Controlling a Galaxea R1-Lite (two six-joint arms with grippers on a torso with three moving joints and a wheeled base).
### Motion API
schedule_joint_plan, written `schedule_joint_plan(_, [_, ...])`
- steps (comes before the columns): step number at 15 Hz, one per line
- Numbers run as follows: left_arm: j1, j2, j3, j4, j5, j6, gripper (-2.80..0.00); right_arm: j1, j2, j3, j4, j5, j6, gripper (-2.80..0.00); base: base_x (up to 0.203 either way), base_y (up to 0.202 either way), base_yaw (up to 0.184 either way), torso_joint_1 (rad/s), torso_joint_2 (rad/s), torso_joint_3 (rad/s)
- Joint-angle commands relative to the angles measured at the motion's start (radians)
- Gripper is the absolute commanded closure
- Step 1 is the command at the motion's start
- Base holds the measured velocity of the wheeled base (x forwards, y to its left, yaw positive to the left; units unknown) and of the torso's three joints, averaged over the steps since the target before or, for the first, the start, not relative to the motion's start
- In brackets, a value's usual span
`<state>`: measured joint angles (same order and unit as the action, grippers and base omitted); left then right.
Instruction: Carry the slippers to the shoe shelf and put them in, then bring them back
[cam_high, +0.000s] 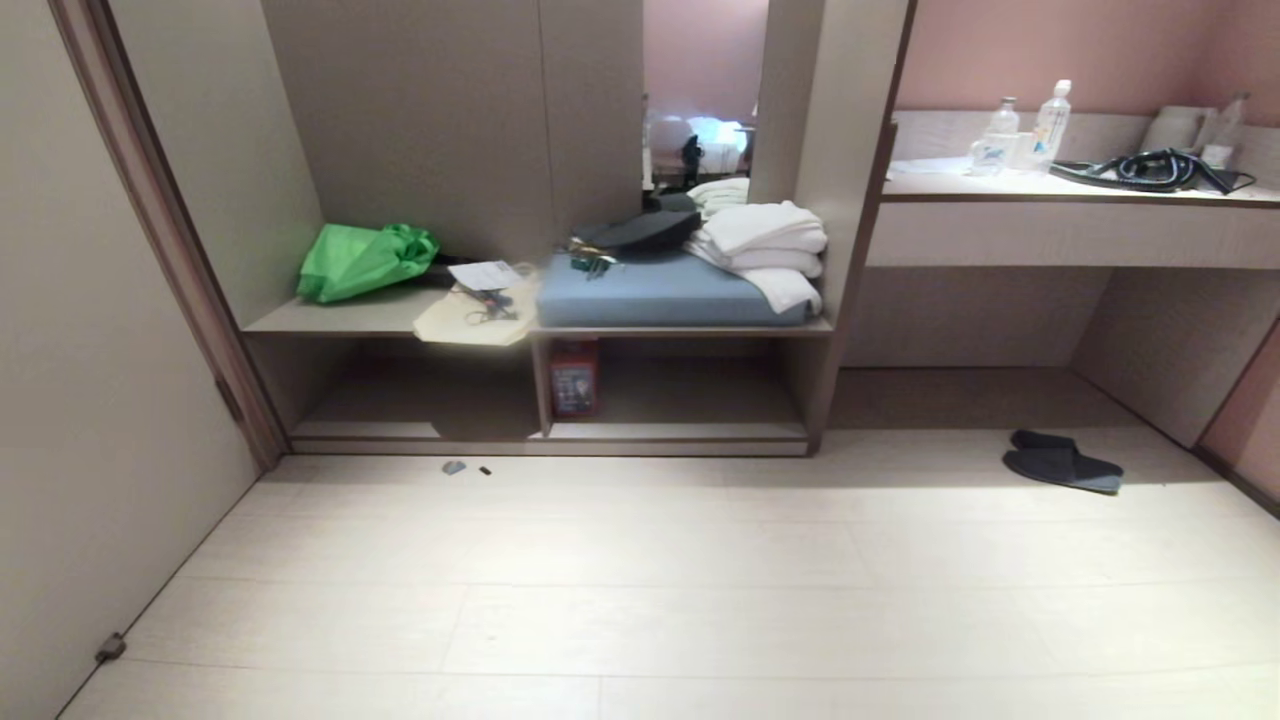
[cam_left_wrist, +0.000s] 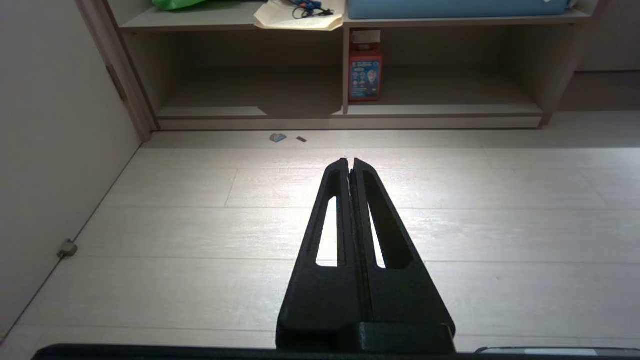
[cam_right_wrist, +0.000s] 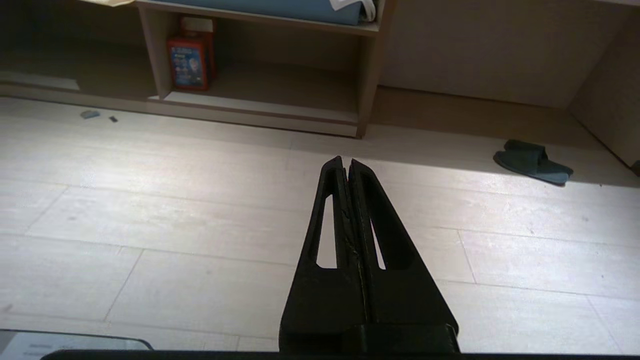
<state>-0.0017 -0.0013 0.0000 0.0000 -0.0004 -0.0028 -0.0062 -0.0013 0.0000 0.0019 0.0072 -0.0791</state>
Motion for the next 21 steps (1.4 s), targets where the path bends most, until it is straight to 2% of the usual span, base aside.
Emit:
schedule_joint_plan(1, [0.000, 0.000, 0.000, 0.000, 0.000, 0.000, 0.00, 0.000, 0.001, 0.000, 0.000, 0.000, 0.001, 0.00, -0.196, 0.000, 0.001, -0.001, 0.00, -0.001])
schedule_joint_plan(21, [0.000, 0.000, 0.000, 0.000, 0.000, 0.000, 0.00, 0.000, 0.001, 0.000, 0.000, 0.002, -0.011, 0.00, -0.196, 0.000, 0.001, 0.003, 0.00, 0.002])
